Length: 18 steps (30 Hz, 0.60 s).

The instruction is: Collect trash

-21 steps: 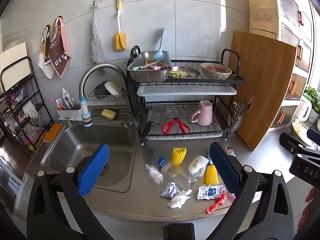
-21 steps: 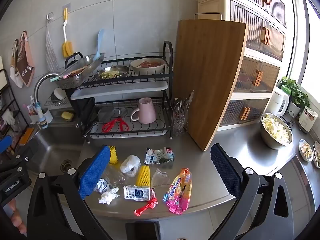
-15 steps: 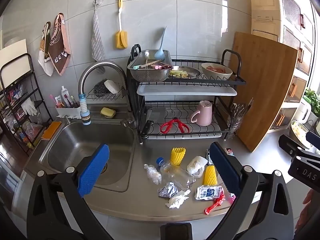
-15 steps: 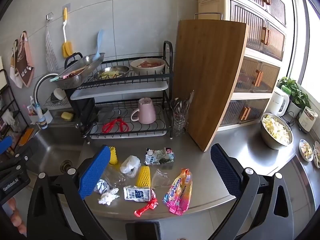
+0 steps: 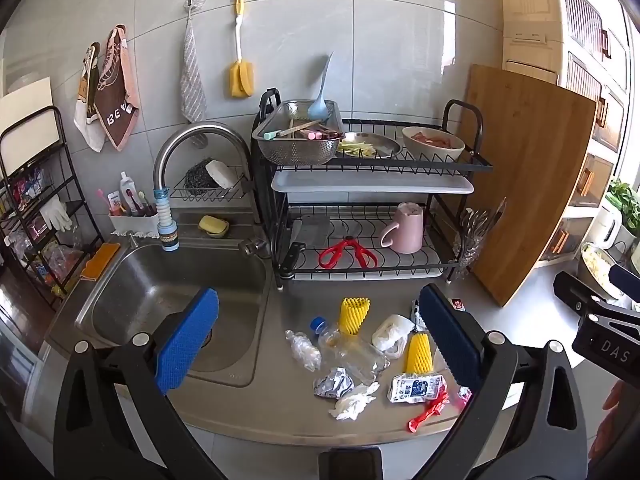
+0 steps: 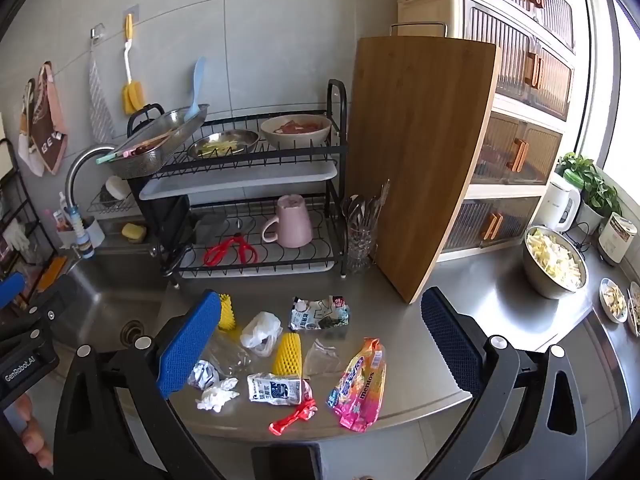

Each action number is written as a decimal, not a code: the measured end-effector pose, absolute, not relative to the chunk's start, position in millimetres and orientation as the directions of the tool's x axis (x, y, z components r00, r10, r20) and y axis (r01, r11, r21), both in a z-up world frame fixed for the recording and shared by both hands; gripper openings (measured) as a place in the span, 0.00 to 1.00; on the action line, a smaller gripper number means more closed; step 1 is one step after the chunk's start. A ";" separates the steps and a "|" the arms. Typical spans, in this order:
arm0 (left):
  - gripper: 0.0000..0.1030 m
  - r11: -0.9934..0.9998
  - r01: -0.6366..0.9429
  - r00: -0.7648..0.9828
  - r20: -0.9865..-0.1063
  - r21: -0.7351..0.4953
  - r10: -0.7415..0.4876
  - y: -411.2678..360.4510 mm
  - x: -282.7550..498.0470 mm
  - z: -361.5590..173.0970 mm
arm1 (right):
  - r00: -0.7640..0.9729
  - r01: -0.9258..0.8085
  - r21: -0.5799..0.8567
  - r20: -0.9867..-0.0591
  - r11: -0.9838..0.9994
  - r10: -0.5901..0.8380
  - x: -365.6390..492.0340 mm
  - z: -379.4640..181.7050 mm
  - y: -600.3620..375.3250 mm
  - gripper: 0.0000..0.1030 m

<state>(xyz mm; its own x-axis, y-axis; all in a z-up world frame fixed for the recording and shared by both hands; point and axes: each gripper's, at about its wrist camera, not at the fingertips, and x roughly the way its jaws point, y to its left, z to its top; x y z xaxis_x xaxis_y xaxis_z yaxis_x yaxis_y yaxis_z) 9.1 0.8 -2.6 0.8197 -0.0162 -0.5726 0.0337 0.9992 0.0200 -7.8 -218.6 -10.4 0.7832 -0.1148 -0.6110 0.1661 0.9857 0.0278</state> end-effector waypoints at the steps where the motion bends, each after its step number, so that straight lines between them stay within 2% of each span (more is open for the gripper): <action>1: 0.92 0.999 0.034 0.819 -0.574 0.019 -0.017 0.8 9.6 -2.9 | 0.784 0.163 0.028 -0.611 0.986 -0.112 -7.5 -10.3 -218.4 0.97; 18: 0.92 0.999 0.036 0.820 -0.573 0.030 -0.012 -1.1 12.0 -1.9 | 0.786 0.156 0.029 -0.610 0.987 -0.106 -4.9 -9.1 -216.8 0.97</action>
<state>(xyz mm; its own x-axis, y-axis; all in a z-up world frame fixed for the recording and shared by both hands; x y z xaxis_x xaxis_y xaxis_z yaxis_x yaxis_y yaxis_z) 12.0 -1.1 -1.9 0.8197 -0.0120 -0.5726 0.0358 0.9989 0.0302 -4.9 -216.8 -9.1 0.7855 -0.1062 -0.6097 0.1558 0.9874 0.0288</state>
